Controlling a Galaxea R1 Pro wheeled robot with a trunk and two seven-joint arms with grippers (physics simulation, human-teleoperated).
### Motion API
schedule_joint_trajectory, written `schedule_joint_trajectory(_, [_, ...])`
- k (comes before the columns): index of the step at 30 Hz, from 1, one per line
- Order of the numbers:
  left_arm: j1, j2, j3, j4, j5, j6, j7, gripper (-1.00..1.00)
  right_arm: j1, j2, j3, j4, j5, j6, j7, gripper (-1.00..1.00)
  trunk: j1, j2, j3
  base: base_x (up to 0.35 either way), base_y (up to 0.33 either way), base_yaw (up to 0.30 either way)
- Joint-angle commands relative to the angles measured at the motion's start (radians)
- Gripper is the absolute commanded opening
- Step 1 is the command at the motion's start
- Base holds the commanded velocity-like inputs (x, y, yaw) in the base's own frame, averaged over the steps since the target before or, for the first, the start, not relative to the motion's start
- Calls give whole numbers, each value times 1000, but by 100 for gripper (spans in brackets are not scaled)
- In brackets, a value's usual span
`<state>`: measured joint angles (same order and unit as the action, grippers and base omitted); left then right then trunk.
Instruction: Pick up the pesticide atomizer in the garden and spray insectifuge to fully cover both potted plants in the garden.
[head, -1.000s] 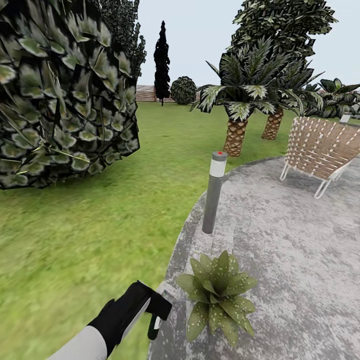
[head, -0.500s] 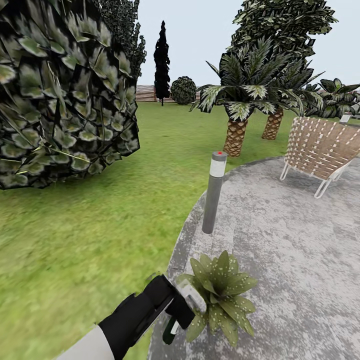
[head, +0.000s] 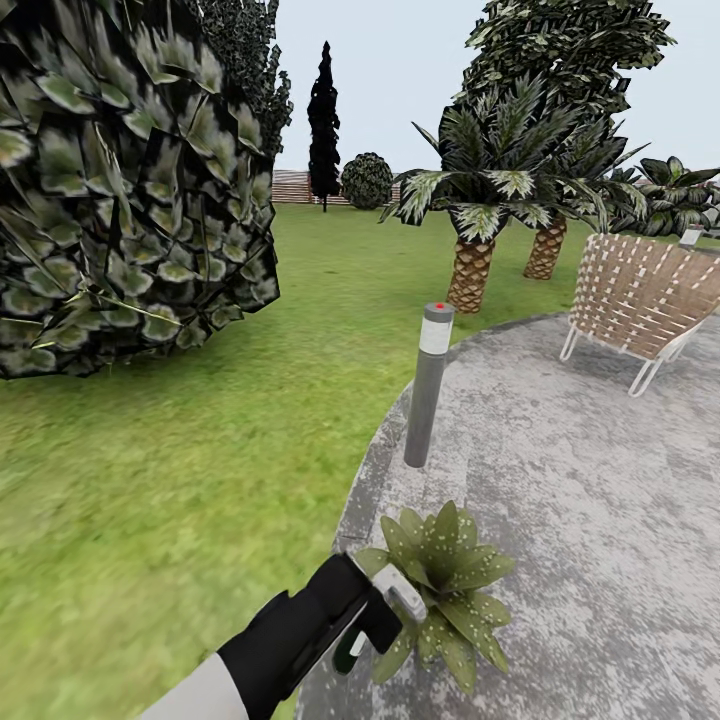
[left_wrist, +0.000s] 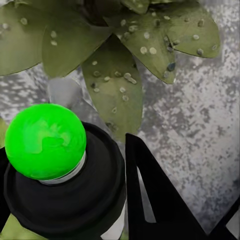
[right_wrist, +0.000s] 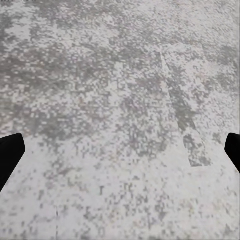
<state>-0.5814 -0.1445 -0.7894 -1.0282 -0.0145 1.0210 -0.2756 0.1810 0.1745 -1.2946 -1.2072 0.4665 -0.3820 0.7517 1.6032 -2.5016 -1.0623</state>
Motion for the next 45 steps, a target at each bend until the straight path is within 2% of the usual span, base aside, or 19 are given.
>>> schedule_joint_trajectory(1, [0,-1,0,-6,1,-1,2,-100,0,0,0,0,0,0,0,100,0,0,0,0,0,0])
schedule_joint_trajectory(9, [0,10,13,-15,2,-2,-3,-100,0,0,-1,-4,-3,0,1,100,0,0,0,0,1,0])
schedule_joint_trajectory(11, [0,15,19,8,2,-3,-4,-100,0,0,-3,-14,-6,0,3,100,0,0,0,0,221,0])
schedule_joint_trajectory(15, [0,17,64,97,0,-8,-4,-100,0,0,-3,-12,-6,1,2,100,0,0,0,0,302,0])
schedule_joint_trajectory(19, [0,18,68,120,1,-11,-3,-100,0,0,-3,2,-3,0,0,100,0,0,0,0,335,0])
schedule_joint_trajectory(22, [0,23,69,129,0,-13,-2,-100,0,0,-4,-23,-9,0,7,100,0,0,0,0,338,-4])
schedule_joint_trajectory(26, [0,25,75,135,-1,-13,1,-100,0,0,-6,-32,-8,6,7,100,0,0,0,50,335,-236])
schedule_joint_trajectory(28, [0,26,123,161,-3,-20,0,-100,0,0,-6,-32,-8,6,8,100,0,0,0,145,324,-290])
schedule_joint_trajectory(30, [0,26,145,178,-5,-44,-2,-100,0,0,-6,-32,-8,6,7,100,0,0,0,176,311,-294])
schedule_joint_trajectory(36, [0,26,144,218,-10,-78,-5,-100,0,0,-6,-33,-6,6,5,100,0,0,0,211,282,-295])
schedule_joint_trajectory(43, [0,32,136,220,-12,-81,0,-100,0,0,-8,-34,-6,0,3,100,0,0,0,235,196,-295])
schedule_joint_trajectory(45, [0,32,135,252,-10,-81,3,-100,0,0,-8,-34,-6,0,3,100,0,0,0,32,20,-295])
